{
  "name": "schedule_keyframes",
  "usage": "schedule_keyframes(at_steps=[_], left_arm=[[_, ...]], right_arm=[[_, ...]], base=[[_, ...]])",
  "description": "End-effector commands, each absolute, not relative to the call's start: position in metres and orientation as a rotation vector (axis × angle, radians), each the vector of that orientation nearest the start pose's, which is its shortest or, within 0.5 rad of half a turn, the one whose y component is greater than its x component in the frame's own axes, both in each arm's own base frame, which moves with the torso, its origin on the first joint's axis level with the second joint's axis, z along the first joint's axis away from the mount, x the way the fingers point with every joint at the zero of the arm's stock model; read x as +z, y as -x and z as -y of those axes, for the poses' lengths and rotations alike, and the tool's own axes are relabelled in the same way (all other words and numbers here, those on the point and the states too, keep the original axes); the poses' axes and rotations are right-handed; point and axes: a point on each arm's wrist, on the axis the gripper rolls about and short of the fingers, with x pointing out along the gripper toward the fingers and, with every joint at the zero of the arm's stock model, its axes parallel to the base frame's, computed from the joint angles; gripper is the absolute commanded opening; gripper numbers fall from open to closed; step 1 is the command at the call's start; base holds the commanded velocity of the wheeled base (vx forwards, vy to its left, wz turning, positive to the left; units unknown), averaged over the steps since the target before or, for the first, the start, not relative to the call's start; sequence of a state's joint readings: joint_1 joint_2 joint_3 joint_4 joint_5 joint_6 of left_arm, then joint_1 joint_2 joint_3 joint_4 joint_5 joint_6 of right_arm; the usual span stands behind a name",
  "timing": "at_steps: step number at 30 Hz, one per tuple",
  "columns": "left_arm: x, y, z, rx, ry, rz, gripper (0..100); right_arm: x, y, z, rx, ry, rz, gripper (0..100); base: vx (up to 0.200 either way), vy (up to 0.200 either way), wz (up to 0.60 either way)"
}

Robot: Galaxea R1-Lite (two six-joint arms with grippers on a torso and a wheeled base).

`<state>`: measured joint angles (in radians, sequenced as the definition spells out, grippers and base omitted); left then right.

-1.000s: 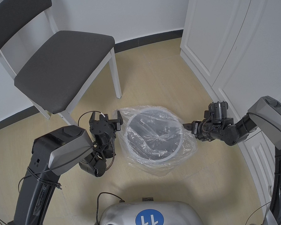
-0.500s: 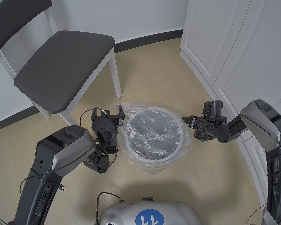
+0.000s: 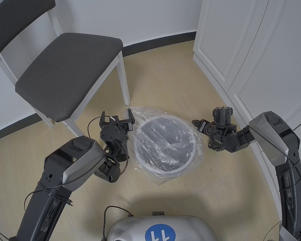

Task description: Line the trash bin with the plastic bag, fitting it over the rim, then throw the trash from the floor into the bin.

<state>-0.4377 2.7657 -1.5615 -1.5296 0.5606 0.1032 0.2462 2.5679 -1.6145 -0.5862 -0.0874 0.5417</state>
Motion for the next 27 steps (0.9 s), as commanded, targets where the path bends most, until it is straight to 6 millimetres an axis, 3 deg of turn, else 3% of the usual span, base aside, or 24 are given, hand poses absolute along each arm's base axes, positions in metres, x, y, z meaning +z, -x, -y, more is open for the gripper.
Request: schedule_keyframes(at_steps=[1, 7, 10, 19, 20, 27], left_arm=[[-0.007, -0.466, 0.203, 0.14, 0.039, 0.258, 100], [-0.004, -0.469, 0.196, 0.153, 0.031, 0.247, 100], [-0.002, -0.466, 0.195, 0.155, 0.028, 0.241, 100], [0.023, -0.418, 0.183, 0.102, -0.039, 0.113, 100], [0.03, -0.409, 0.181, 0.083, -0.048, 0.101, 100], [0.046, -0.384, 0.177, 0.044, -0.079, 0.043, 100]], right_arm=[[0.002, -0.501, -0.125, 0.046, -0.471, -0.424, 100], [-0.014, -0.507, -0.127, 0.035, -0.47, -0.428, 100], [-0.009, -0.509, -0.123, 0.028, -0.472, -0.415, 100], [0.041, -0.499, -0.106, 0.019, -0.447, -0.355, 100], [0.053, -0.49, -0.102, 0.022, -0.413, -0.352, 100], [0.092, -0.455, -0.101, 0.06, -0.323, -0.329, 100]], base=[[0.0, 0.0, 0.0], [0.0, 0.0, 0.0], [0.0, 0.0, 0.0], [0.0, 0.0, 0.0], [0.0, 0.0, 0.0], [0.0, 0.0, 0.0]])
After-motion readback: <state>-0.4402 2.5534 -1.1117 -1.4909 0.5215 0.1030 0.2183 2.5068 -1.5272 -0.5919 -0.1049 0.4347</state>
